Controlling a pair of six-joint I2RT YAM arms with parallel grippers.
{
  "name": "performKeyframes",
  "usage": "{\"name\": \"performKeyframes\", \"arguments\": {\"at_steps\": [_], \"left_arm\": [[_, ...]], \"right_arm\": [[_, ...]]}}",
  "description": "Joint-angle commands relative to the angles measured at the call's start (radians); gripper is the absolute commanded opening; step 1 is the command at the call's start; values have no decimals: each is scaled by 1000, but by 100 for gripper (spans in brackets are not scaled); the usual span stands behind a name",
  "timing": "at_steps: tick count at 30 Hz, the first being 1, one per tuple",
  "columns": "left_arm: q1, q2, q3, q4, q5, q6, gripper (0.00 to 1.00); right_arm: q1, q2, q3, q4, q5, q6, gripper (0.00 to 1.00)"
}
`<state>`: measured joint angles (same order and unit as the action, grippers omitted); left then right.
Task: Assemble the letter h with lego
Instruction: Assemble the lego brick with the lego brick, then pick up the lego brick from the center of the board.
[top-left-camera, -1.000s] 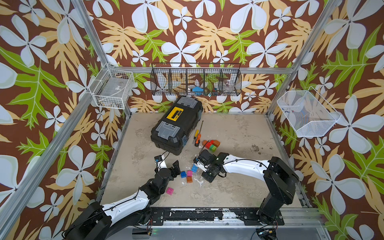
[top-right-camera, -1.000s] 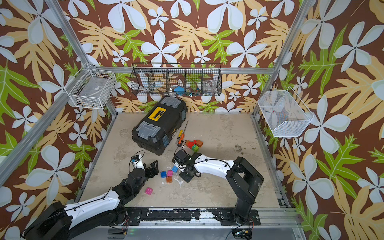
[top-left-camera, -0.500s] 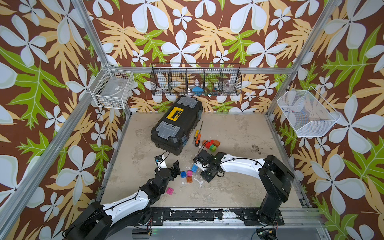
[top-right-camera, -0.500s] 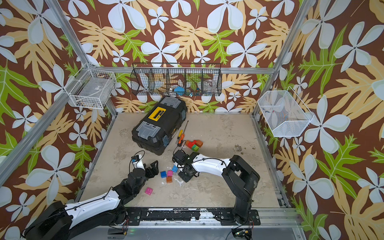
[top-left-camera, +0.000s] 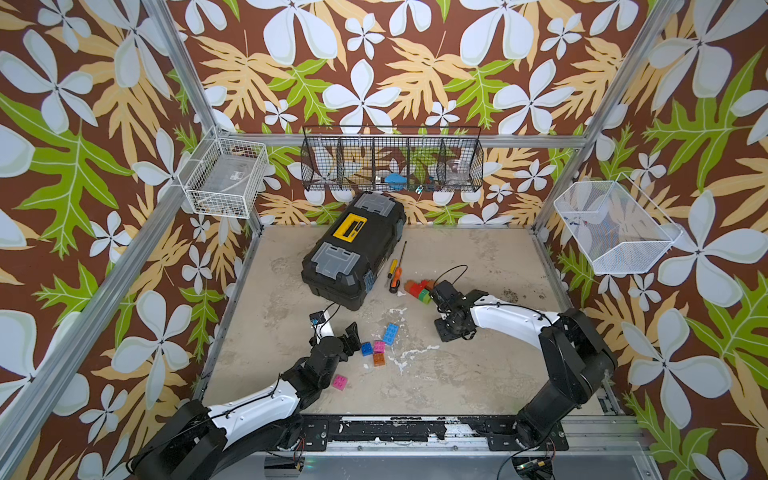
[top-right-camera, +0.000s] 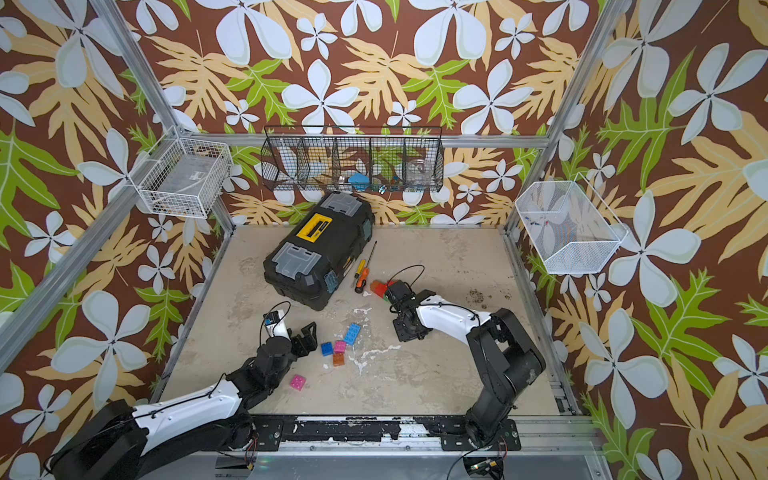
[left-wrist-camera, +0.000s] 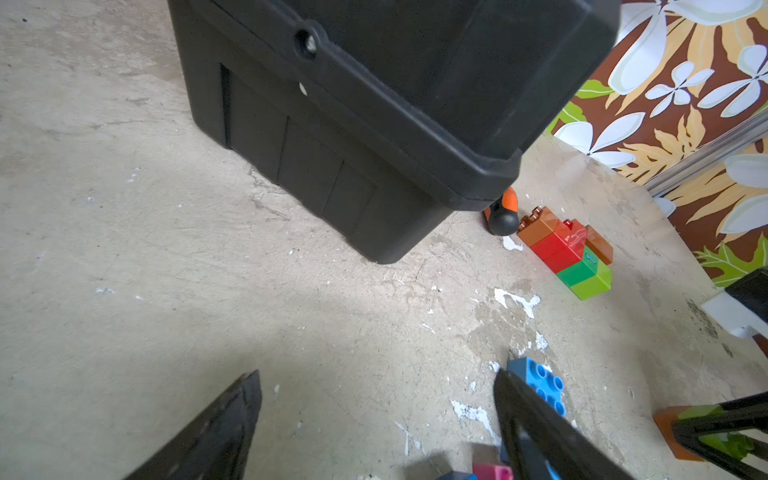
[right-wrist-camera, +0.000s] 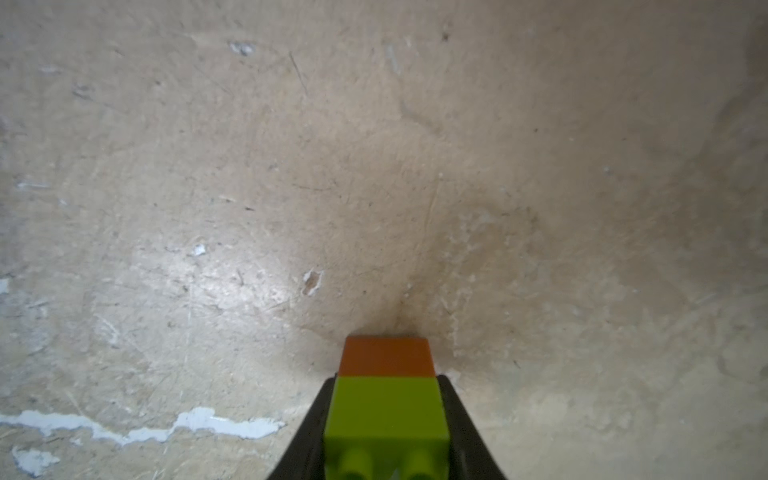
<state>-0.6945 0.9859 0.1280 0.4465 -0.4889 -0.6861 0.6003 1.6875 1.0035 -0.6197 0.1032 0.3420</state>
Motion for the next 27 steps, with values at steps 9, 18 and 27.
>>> {"name": "performKeyframes", "arguments": {"at_steps": [9, 18, 27], "left_arm": [[1, 36, 8, 17, 7, -24, 94], [2, 21, 29, -143, 13, -215, 100], [92, 5, 74, -302, 126, -337, 99]], "right_arm": [[1, -54, 73, -78, 41, 47, 83], [173, -125, 154, -19, -119, 8, 78], [430, 123, 346, 28, -113, 222, 67]]}}
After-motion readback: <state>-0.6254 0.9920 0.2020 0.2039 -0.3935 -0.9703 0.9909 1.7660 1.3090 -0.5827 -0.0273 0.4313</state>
